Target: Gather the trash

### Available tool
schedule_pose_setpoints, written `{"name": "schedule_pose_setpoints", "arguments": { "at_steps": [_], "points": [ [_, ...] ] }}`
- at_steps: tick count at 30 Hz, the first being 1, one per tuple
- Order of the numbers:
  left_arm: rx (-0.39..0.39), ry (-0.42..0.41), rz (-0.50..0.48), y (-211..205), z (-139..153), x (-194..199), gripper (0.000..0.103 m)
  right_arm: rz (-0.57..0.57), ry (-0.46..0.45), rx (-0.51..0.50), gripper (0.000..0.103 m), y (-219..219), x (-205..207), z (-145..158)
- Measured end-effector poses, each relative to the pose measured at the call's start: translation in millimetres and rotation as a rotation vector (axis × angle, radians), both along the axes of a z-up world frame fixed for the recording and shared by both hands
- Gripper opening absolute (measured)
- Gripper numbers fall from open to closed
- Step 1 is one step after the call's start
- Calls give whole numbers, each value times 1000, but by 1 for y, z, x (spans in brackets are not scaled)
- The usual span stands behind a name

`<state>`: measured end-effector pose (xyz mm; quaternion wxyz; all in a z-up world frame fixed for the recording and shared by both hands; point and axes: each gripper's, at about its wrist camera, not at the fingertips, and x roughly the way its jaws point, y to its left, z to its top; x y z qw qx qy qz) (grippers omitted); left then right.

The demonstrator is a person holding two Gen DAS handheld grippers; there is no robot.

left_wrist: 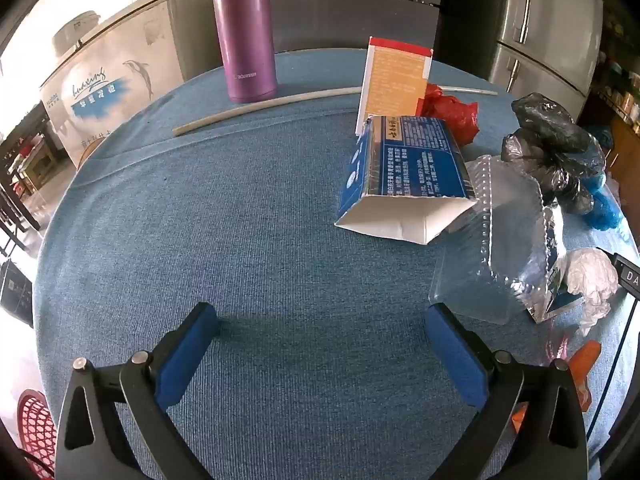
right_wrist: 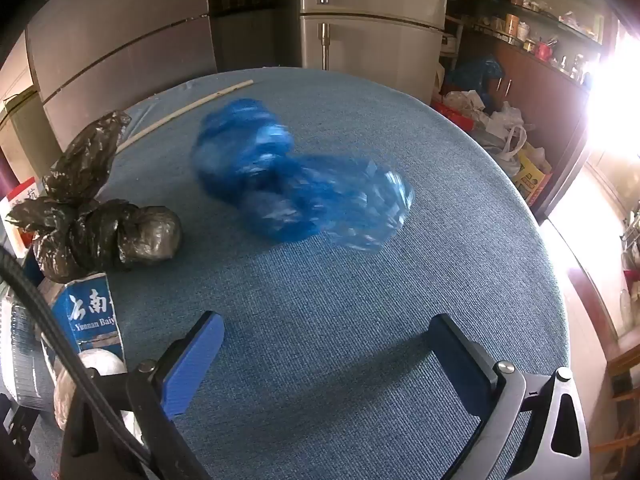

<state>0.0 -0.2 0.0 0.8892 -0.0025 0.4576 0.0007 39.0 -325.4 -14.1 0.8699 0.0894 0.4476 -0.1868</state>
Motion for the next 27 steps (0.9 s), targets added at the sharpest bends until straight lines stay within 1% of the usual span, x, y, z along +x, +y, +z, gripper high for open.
{"name": "schedule_pose_setpoints", "arguments": {
  "at_steps": [9, 13, 17, 20, 22, 25, 27],
  "points": [
    [0, 0, 0, 0, 0, 0, 103, 0, 0, 0, 103, 0, 0, 0],
    [-1, 0, 0, 0, 0, 0, 103, -23, 2, -2, 103, 2, 0, 0],
    [0, 0, 0, 0, 0, 0, 103, 36, 15, 11, 103, 6, -13, 4],
    [-2, 1, 6, 0, 0, 0, 103, 74, 42, 21, 103, 7, -17, 4],
    [2, 4, 23, -1, 1, -1, 103, 86, 33, 20, 103, 8, -22, 4],
    [1, 53, -8, 0, 2, 2, 103, 99, 52, 27, 103, 16, -38, 5],
    [25, 81, -26, 0, 6, -1, 103, 120, 76, 53, 103, 18, -48, 6]
  ]
}}
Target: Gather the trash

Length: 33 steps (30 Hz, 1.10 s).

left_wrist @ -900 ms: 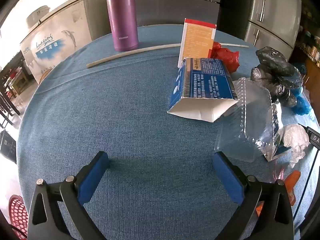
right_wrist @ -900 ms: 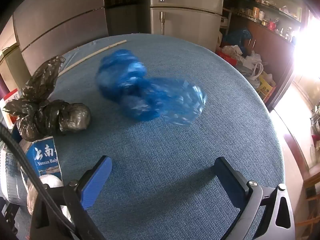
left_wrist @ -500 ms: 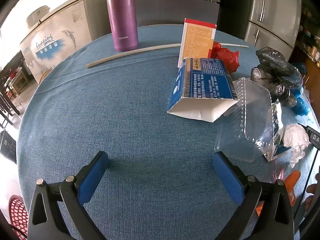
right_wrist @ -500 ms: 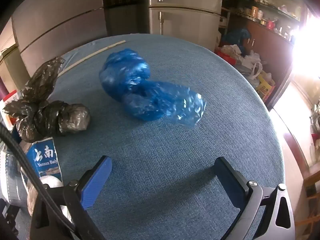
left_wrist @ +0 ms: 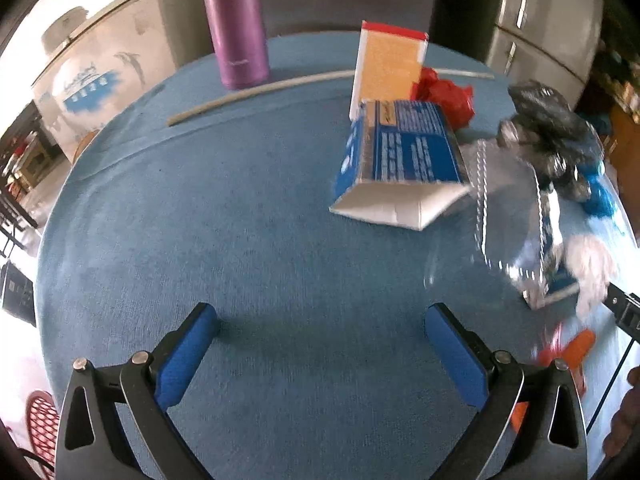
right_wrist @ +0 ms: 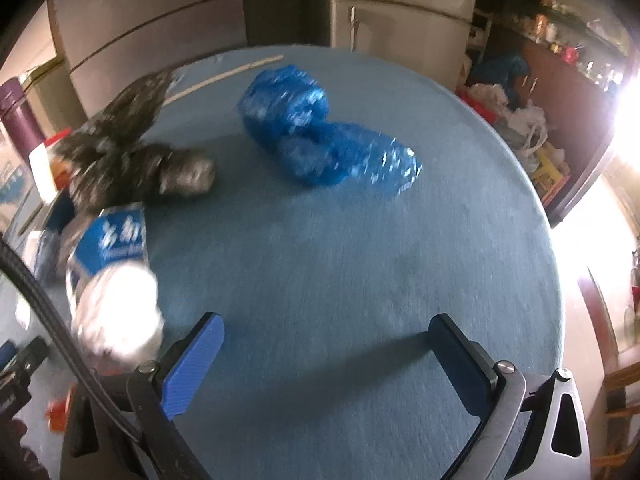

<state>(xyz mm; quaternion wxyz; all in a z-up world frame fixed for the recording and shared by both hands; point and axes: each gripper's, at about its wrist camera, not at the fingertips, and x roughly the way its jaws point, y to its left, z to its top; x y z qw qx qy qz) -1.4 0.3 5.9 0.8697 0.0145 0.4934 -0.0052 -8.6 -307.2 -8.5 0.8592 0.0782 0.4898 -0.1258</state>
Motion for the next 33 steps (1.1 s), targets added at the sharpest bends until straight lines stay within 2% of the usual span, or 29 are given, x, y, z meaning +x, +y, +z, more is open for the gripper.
{"name": "schedule_pose_setpoints", "arguments": {
  "at_steps": [2, 4, 7, 10, 13, 16, 22, 27, 33],
  "points": [
    [31, -27, 16, 2, 6, -11, 103, 5, -8, 67, 103, -7, -12, 5],
    [40, -66, 23, 8, 22, -26, 103, -3, -55, 95, 103, -12, -28, 18],
    [44, -123, 31, 15, 46, -46, 103, 24, -155, 80, 103, -12, -56, 50],
    [67, -223, 33, 19, 84, -76, 103, 68, -258, 93, 103, -11, -83, 86],
    [75, -276, 19, 20, 110, -97, 103, 120, -349, 86, 103, 6, -104, 123],
    [86, -330, 11, 20, 134, -122, 103, 167, -410, 79, 103, 20, -118, 151],
    [91, -379, -8, 15, 161, -145, 103, 228, -499, 79, 103, 33, -148, 192],
    [100, -402, -10, 12, 175, -160, 103, 251, -550, 101, 103, 35, -170, 209],
    [105, -427, -7, 12, 184, -172, 103, 260, -581, 149, 103, 31, -182, 215]
  ]
}}
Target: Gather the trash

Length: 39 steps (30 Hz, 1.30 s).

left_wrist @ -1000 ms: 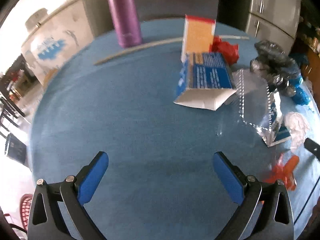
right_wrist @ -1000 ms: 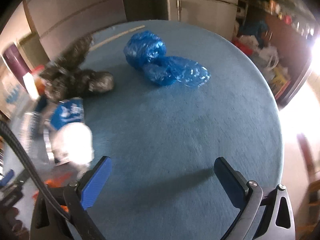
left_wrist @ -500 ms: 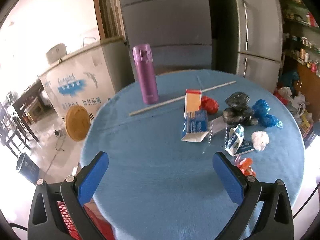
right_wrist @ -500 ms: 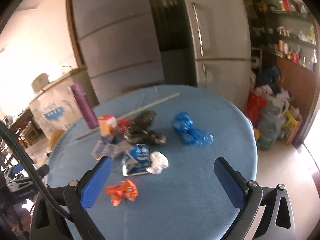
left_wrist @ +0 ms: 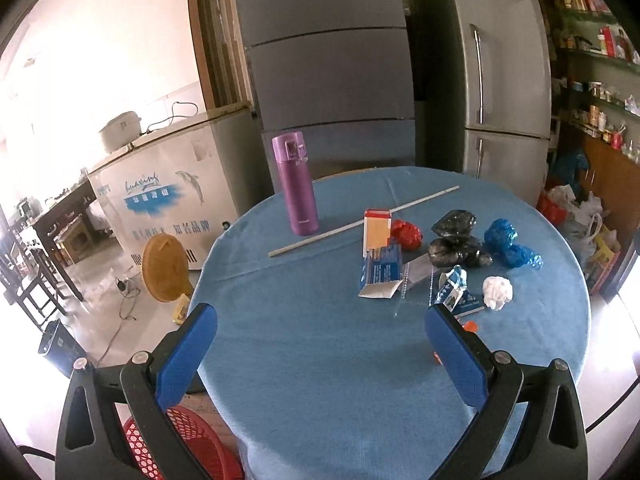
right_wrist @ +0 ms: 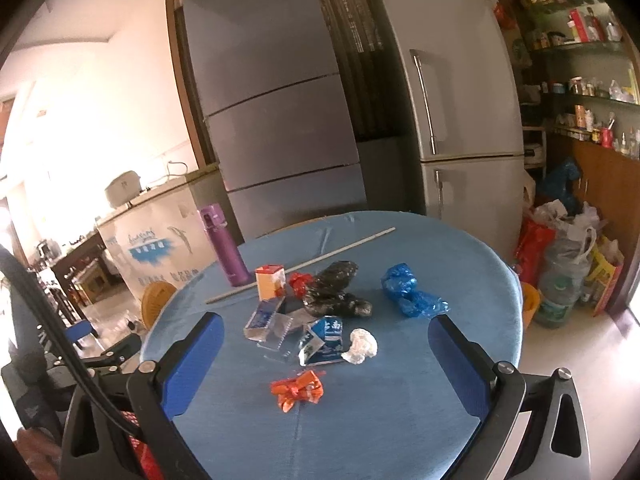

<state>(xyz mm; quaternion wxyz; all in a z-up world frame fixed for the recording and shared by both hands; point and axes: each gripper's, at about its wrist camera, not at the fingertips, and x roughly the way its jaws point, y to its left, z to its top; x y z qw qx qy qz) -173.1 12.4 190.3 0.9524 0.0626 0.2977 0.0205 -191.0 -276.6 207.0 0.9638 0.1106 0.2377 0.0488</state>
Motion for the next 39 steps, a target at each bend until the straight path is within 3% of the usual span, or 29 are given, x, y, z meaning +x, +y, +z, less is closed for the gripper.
{"name": "schedule_pose_setpoints", "arguments": {
  "at_steps": [39],
  "points": [
    [39, 91, 11, -12, -13, 38, 103, 52, 66, 120, 103, -20, 43, -21]
  ]
}}
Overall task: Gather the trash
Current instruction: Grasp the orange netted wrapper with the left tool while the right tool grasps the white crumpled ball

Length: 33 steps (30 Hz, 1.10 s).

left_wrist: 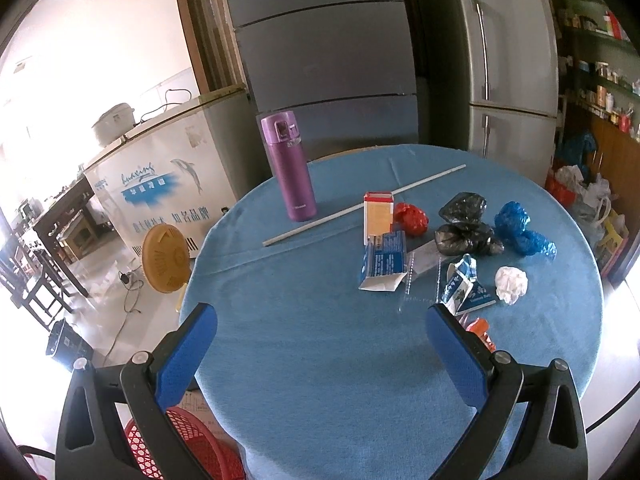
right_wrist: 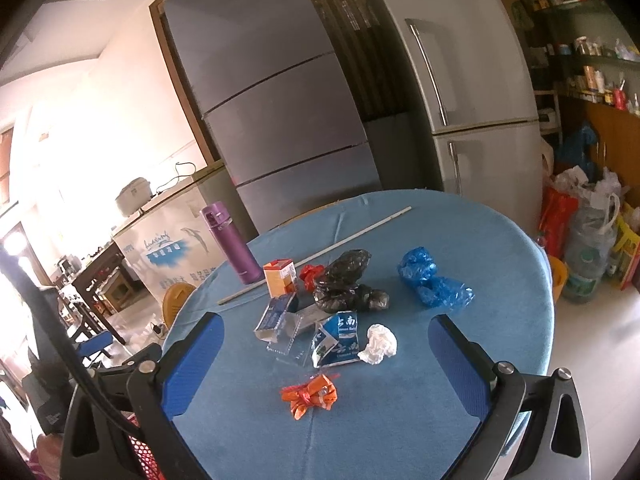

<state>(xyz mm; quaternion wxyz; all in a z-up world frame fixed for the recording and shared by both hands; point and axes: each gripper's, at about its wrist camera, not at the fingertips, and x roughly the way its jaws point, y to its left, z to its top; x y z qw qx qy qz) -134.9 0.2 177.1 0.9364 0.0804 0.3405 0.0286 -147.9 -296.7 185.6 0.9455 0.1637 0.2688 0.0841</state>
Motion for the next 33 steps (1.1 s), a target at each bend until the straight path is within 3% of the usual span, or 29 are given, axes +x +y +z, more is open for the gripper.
{"name": "schedule_pose_setpoints", "arguments": {
  "at_steps": [13, 19, 21, 24, 29, 33],
  "points": [
    [8, 58, -18, -12, -14, 16, 103, 8, 45, 55, 103, -15, 21, -19],
    [-114, 197, -92, -19, -44, 30, 103, 5, 101, 98, 102, -36, 39, -41],
    [-160, 260, -115, -24, -61, 38, 103, 11, 131, 124, 98, -44, 49, -53],
    [-218, 335, -133, -36, -81, 47, 103, 44, 204, 169, 84, -54, 73, -75],
    [-256, 377, -181, -57, -105, 60, 102, 101, 314, 166, 70, -53, 116, -116],
    [-302, 426, -243, -69, -123, 72, 86, 134, 384, 152, 64, -47, 145, -146]
  ]
}}
